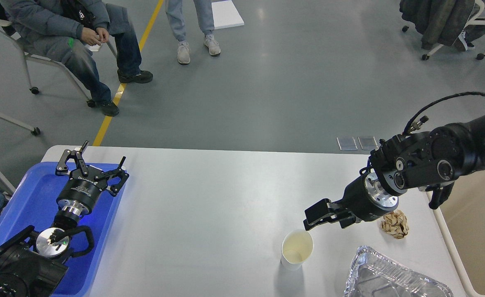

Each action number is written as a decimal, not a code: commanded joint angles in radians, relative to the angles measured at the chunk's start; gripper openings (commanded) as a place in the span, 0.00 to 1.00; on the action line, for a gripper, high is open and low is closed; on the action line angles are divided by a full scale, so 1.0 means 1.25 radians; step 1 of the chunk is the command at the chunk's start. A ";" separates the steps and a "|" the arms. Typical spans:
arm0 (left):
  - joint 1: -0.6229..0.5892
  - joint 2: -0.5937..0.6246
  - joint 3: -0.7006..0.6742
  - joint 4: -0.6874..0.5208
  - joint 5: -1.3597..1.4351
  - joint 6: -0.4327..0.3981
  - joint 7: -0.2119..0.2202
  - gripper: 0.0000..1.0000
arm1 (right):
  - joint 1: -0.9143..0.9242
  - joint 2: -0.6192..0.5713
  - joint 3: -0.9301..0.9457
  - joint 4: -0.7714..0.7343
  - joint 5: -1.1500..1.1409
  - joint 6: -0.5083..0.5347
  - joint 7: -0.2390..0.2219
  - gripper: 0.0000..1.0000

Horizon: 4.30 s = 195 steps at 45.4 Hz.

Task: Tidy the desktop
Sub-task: 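Lower the open right gripper down onto the white paper cup, then close the right gripper around the white paper cup, then lift the cup with the right gripper and carry it over the beige bin, then open the right gripper to drop the cup into the bin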

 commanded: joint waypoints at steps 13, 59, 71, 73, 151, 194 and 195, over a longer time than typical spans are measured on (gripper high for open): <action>0.000 0.000 -0.001 0.000 -0.001 0.000 0.001 1.00 | -0.165 0.063 0.029 -0.074 0.009 -0.113 0.000 1.00; 0.000 0.000 -0.001 0.000 0.001 0.000 0.001 1.00 | -0.269 0.127 -0.040 -0.173 0.007 -0.178 0.000 0.00; 0.000 0.000 0.000 0.000 0.001 0.000 0.001 1.00 | -0.255 0.127 -0.039 -0.171 0.009 -0.178 0.001 0.00; 0.000 0.000 -0.001 0.000 0.001 0.000 0.001 1.00 | -0.251 0.127 -0.039 -0.170 0.009 -0.178 0.001 0.00; 0.000 0.000 0.000 0.000 -0.001 0.000 0.000 1.00 | 0.488 -0.190 -0.077 0.051 -0.001 0.373 -0.071 0.00; 0.000 0.000 0.000 0.000 -0.001 0.000 0.000 1.00 | -0.137 -0.532 -0.121 -0.621 -0.034 0.322 -0.063 0.00; 0.000 0.000 -0.001 0.000 0.001 0.000 0.000 1.00 | -0.157 -0.538 -0.110 -0.635 -0.034 0.321 -0.064 0.00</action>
